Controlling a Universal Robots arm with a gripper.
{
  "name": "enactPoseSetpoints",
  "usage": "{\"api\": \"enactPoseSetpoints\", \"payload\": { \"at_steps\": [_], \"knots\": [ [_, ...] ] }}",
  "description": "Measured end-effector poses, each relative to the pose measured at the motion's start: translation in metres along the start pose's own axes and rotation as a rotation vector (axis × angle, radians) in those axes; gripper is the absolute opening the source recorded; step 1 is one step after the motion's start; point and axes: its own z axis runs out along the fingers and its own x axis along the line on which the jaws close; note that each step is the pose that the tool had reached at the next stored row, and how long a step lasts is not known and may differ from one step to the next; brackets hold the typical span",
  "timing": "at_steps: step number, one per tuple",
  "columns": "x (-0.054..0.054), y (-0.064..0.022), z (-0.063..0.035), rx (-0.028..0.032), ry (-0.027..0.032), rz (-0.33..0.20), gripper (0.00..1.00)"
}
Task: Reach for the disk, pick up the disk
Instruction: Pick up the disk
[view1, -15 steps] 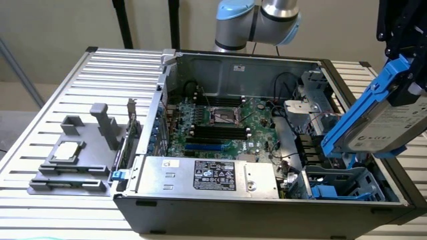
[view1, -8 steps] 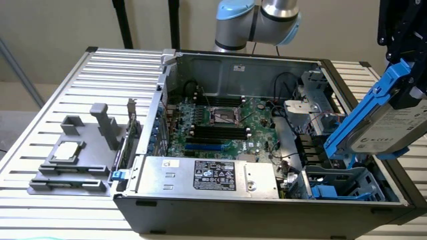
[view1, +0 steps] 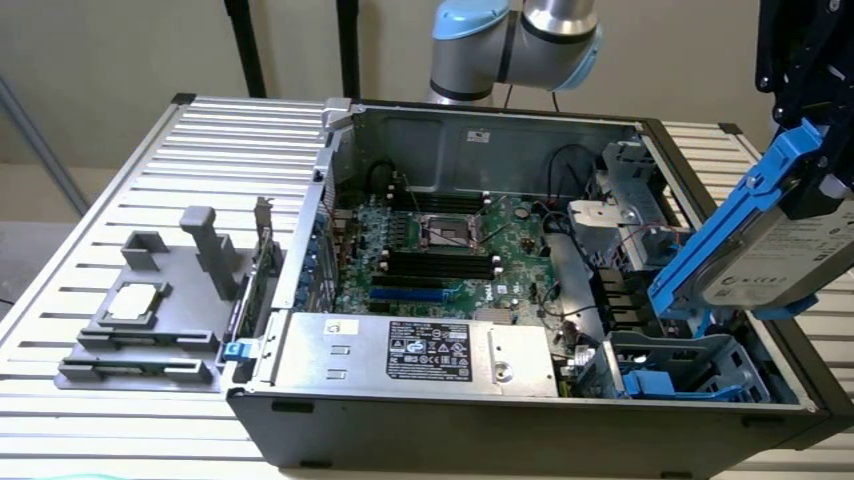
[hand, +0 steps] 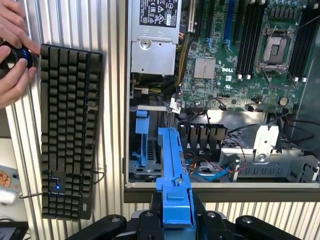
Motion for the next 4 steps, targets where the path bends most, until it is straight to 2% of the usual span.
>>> {"api": "enactPoseSetpoints", "payload": {
  "at_steps": [4],
  "knots": [
    [0.0, 0.0, 0.0, 0.0001, 0.0, 0.0, 0.33]
  ]
}}
